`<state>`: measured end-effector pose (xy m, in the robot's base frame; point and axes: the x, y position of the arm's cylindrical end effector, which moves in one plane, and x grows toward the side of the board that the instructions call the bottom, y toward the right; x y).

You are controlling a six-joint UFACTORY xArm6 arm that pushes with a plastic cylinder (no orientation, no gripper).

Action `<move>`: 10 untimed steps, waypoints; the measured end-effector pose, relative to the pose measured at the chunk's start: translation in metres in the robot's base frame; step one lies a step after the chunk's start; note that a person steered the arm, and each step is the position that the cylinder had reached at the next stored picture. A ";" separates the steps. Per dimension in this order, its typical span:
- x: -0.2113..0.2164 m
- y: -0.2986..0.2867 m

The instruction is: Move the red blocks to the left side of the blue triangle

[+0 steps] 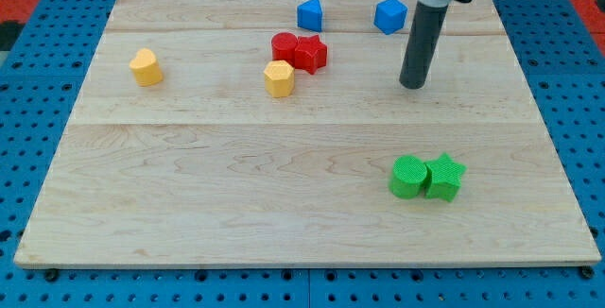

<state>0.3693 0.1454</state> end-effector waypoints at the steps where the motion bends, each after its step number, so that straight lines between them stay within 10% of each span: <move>1: -0.006 -0.002; 6: -0.081 -0.209; 10: -0.041 -0.218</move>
<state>0.3283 -0.0722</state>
